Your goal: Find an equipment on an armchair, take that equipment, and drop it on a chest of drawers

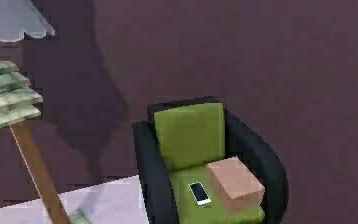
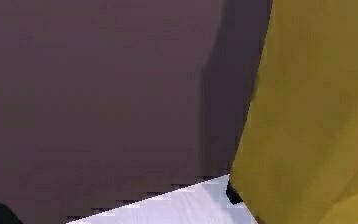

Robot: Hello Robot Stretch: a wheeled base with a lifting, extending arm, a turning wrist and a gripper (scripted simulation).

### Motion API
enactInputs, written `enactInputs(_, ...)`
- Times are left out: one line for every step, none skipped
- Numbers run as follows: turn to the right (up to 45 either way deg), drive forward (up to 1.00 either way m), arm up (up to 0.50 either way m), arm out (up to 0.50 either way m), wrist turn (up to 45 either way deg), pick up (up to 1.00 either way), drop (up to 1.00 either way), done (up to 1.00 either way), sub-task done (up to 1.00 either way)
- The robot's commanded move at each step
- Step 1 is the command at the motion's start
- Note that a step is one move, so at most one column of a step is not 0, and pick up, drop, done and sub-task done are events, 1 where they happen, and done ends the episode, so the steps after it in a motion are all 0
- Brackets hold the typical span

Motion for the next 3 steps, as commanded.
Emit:
enactInputs(-45.0, 0.0, 0.0, 0.0, 0.0, 0.0, 0.0, 0.0, 0.0)
enactInputs(-33.0, 0.0, 0.0, 0.0, 0.0, 0.0, 0.0, 0.0, 0.0)
enactInputs(45.0, 0.0, 0.0, 0.0, 0.0, 0.0, 0.0, 0.0, 0.0)
